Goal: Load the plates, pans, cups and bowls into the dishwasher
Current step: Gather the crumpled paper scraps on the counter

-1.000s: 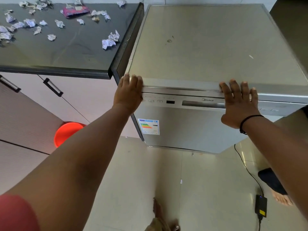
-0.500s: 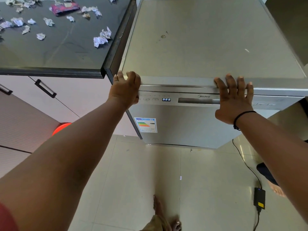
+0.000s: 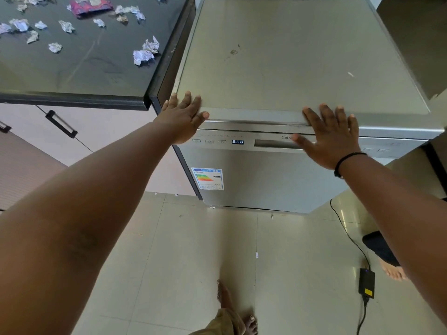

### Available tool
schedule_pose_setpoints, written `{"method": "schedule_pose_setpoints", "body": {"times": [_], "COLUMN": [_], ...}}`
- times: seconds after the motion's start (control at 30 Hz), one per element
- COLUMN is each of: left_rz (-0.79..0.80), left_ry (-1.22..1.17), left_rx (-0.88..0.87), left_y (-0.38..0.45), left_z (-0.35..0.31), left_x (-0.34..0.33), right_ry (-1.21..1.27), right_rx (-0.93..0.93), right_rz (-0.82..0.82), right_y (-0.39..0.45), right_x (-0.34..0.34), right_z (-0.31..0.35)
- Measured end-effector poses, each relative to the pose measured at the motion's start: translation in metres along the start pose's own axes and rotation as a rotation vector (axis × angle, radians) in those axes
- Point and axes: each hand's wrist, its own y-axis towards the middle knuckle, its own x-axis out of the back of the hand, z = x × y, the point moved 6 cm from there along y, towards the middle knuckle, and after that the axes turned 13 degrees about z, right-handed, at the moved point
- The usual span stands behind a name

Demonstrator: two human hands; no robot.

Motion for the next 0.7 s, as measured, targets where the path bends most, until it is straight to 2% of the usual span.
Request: {"method": "schedule_pose_setpoints", "body": {"times": [0.13,0.3,0.7], "left_rz": [-0.027,0.012,0.11], "left_ry": [0.039,0.027,-0.122], "left_rx": [0.023,0.027,0.001], "left_y": [0.005,0.01,0.018], "left_z": [0.001,0.006,0.013], "left_x": [-0.006,-0.006,-0.002], "right_ry": [0.038,0.021,0.034], "right_rx": [0.01,-0.006,-0.045], "right_rz": [0.037,0.018,0.014], "right_y": [0.03,0.044,0.049], "right_x": [0.022,0.024,0.03], "right_z": [-0.002,0.004,0.008]}}
